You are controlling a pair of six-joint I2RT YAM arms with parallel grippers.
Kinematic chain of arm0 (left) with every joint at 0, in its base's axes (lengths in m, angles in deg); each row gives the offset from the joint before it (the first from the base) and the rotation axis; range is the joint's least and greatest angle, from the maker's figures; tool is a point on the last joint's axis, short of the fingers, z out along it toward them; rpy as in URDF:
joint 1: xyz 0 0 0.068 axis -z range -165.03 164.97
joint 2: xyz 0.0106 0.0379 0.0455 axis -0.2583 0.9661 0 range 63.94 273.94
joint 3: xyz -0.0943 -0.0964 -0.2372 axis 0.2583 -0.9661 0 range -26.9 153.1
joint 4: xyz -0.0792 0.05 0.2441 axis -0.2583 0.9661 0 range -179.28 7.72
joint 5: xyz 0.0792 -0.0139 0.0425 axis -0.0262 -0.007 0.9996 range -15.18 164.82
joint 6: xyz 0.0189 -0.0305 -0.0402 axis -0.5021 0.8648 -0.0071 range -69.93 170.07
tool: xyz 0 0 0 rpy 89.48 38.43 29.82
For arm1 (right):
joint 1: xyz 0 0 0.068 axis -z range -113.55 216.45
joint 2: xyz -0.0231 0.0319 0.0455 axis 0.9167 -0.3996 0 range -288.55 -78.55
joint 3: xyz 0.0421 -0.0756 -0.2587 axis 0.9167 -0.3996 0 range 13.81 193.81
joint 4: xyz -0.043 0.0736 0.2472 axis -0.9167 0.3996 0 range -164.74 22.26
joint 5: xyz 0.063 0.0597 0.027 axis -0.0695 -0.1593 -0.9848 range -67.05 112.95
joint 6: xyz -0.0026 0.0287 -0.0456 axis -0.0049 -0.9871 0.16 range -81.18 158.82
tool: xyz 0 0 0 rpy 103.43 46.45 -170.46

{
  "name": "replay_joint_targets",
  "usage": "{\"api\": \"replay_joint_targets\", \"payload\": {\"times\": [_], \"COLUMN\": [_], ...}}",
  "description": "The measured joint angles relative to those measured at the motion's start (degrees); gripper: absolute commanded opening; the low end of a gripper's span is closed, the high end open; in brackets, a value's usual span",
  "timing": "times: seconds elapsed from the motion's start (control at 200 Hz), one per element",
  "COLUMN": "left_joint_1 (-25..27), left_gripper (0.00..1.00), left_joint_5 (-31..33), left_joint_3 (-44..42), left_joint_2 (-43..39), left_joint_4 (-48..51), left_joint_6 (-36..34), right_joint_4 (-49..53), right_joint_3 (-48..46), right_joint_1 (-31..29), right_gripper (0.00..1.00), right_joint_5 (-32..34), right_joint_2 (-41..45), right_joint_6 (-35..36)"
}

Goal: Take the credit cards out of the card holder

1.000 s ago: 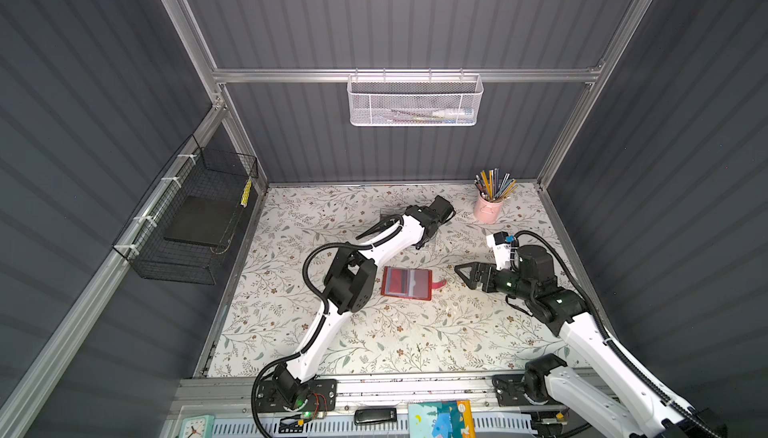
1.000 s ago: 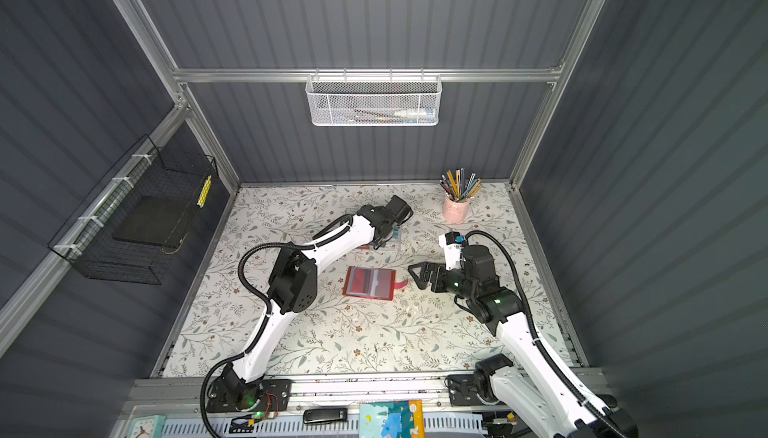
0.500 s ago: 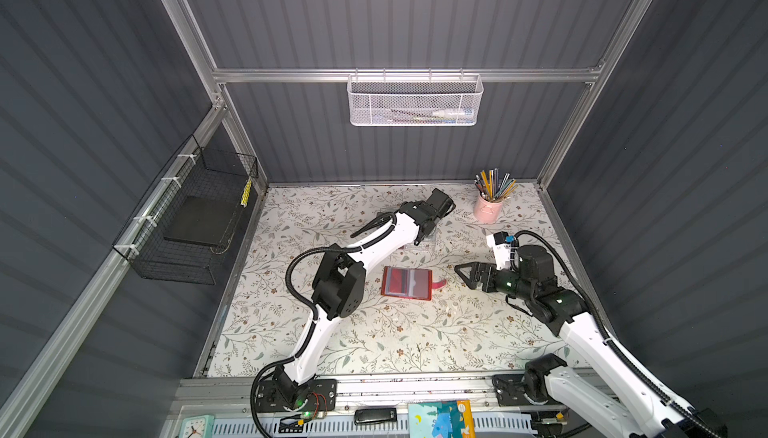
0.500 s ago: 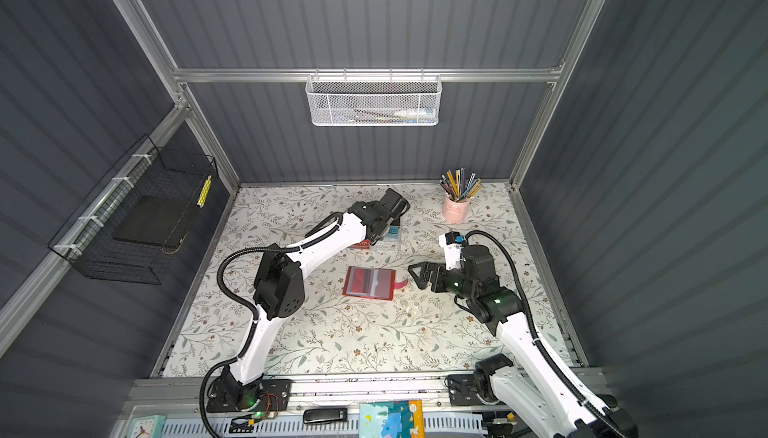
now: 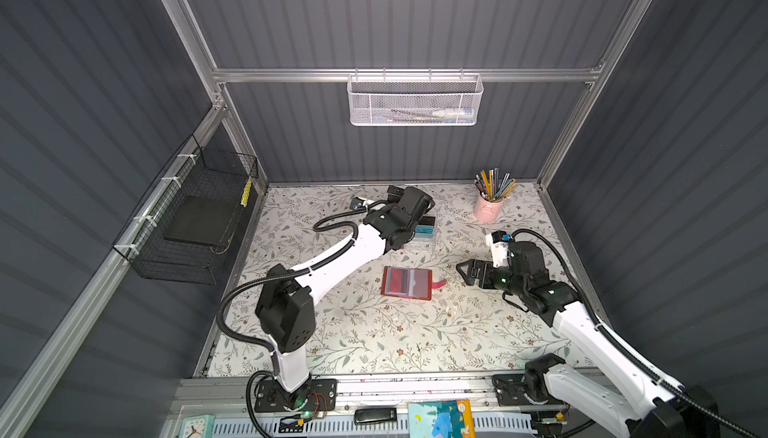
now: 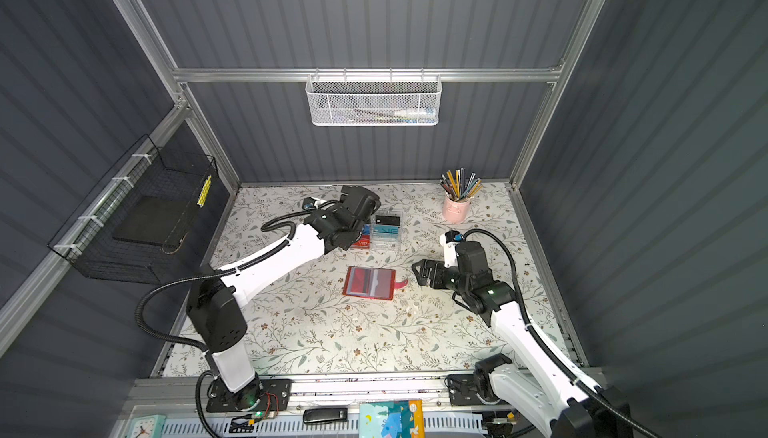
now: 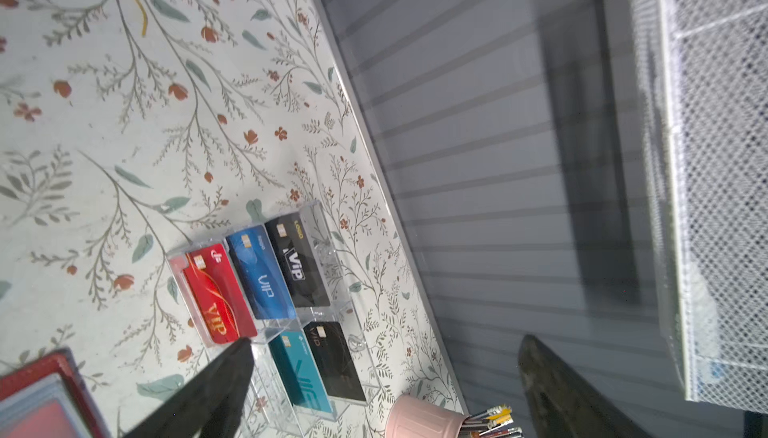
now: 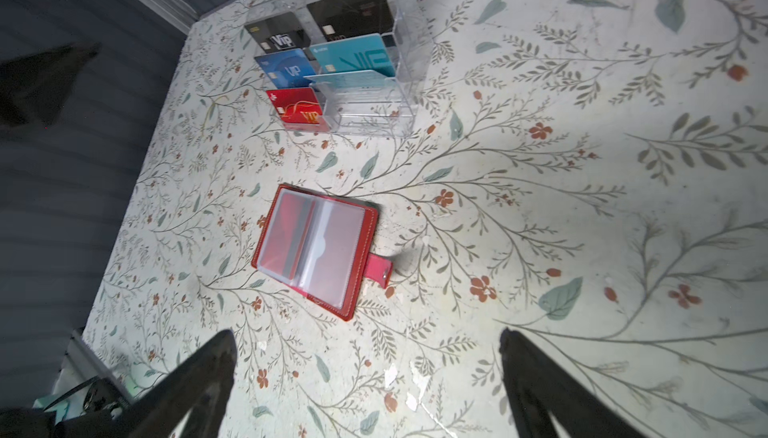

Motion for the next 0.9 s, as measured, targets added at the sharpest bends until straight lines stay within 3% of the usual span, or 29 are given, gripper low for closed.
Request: {"api": "replay_joint_targets", "payload": {"times": [0.38, 0.545, 0.695, 0.9], "left_joint_1": [-0.48, -0.81, -0.83, -0.83], "left_gripper": [1.0, 1.0, 1.0, 1.0], "left_joint_5": [0.0, -4.7, -8.15, -10.03], "left_joint_3": [-23.26, -25.9, -29.07, -31.76], "left_joint_2": [-15.72, -17.94, -17.92, -16.26], "left_joint_4": [-18.32, -21.44, -21.75, -18.23], "left_joint_6": [-33.33, -46.53, -53.59, -57.79], "right_joint_4": [0.7, 1.18, 2.45, 5.01], "right_joint_3": [12.24, 20.44, 27.65, 35.71], "right_joint_1": [-5.66, -8.28, -9.84, -10.64], "right_gripper": [0.99, 0.99, 0.99, 0.99], "right_joint_5": [14.05, 18.84, 21.73, 24.83], "right_joint_2": [-20.11, -29.49, -38.23, -47.43], "right_joint_6": [3.67, 5.97, 7.74, 9.6]}}
